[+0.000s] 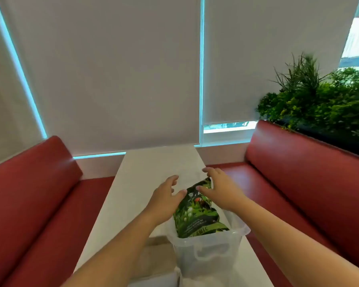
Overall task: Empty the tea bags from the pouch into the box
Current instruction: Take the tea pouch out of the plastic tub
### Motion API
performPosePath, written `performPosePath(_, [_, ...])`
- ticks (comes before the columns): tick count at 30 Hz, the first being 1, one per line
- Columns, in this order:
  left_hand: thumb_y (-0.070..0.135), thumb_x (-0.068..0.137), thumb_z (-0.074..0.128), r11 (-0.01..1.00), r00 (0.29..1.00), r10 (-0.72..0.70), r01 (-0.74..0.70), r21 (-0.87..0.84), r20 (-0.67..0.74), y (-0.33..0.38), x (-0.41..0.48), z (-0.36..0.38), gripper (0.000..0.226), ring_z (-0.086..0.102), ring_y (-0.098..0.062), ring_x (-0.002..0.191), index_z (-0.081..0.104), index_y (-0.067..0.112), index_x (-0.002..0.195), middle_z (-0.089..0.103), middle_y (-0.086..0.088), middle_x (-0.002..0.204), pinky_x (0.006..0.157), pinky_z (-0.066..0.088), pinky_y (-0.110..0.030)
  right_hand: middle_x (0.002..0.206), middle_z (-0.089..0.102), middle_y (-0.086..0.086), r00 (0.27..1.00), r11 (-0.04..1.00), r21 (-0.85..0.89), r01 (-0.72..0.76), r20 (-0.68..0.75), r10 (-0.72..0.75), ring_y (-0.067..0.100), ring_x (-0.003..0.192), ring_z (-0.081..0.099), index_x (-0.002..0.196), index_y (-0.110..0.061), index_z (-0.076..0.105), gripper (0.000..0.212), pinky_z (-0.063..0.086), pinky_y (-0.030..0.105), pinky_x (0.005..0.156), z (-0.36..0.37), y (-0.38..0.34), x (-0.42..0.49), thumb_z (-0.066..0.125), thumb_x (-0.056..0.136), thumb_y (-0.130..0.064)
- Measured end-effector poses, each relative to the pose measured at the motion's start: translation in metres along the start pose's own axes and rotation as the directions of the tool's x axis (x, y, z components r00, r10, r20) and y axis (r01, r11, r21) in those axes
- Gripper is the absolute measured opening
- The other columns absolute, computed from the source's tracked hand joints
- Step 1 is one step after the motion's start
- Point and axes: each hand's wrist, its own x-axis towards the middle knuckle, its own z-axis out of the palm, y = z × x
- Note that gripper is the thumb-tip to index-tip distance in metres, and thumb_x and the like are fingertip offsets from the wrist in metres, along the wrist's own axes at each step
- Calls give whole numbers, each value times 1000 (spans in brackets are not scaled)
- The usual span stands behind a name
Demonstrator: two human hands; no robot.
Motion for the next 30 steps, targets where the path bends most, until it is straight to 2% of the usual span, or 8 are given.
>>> performPosePath(4, [36, 91, 56, 986, 983, -138, 148, -75, 122, -12, 21, 38, 65, 46, -19, 127, 24, 27, 147, 42, 0, 145, 104, 39, -32, 146, 38, 9, 976, 991, -8, -132, 176, 132, 26, 129, 42, 145, -18, 29, 75, 38, 36, 103, 32, 28, 10, 63, 84, -45])
performPosePath(7, [28, 89, 58, 978, 953, -189, 204, -42, 236, -27, 34, 67, 61, 50, -15, 116, 30, 23, 142, 51, 5, 128, 104, 40, -33, 144, 39, 12, 927, 971, -47, -235, 290, 238, 29, 127, 45, 148, -17, 20, 84, 42, 40, 104, 59, 50, 21, 64, 83, -45])
performPosePath(10, [21, 88, 58, 973, 919, -228, 202, 111, 321, -43, 43, 87, 47, 50, -15, 110, 40, 23, 131, 54, 3, 119, 100, 40, -32, 147, 34, 15, 869, 951, -100, -292, 388, 308, 33, 131, 41, 151, -22, 8, 90, 38, 43, 107, 75, 65, 31, 63, 84, -44])
performPosePath(14, [32, 88, 57, 918, 834, -324, 163, 363, 446, -56, 50, 107, 49, 53, -26, 111, 41, 17, 131, 57, -11, 123, 94, 40, -31, 143, 39, 18, 809, 939, -106, -328, 482, 337, 35, 127, 45, 152, -24, 4, 95, 40, 43, 105, 95, 77, 42, 66, 82, -44])
performPosePath(19, [28, 88, 55, 882, 819, -365, 151, 447, 443, -62, 55, 116, 56, 50, -31, 118, 33, 11, 137, 52, -17, 132, 90, 37, -29, 128, 56, 17, 847, 961, -113, -252, 455, 276, 32, 112, 56, 149, -23, 18, 84, 47, 36, 92, 108, 84, 47, 68, 82, -30])
performPosePath(22, [32, 85, 57, 874, 800, -402, 190, 446, 445, -69, 57, 119, 65, 52, -29, 115, 28, 14, 140, 54, -14, 129, 96, 41, -34, 115, 60, 16, 873, 968, -133, -213, 419, 249, 28, 95, 59, 144, -21, 26, 69, 48, 33, 75, 109, 85, 48, 61, 85, -10])
performPosePath(27, [47, 77, 60, 907, 823, -361, 200, 371, 439, -73, 59, 121, 73, 54, -24, 111, 31, 23, 139, 57, -5, 127, 98, 43, -38, 77, 52, 6, 897, 978, -124, -169, 392, 205, 21, 67, 53, 133, -20, 31, 61, 38, 26, 50, 109, 82, 49, 55, 83, 5])
performPosePath(30, [49, 74, 56, 935, 858, -318, 212, 285, 404, -75, 59, 122, 73, 52, -26, 116, 31, 25, 138, 52, -5, 132, 100, 42, -39, 87, 56, 9, 923, 986, -53, -155, 347, 164, 20, 69, 53, 130, -21, 34, 57, 40, 26, 51, 108, 78, 49, 52, 84, 7])
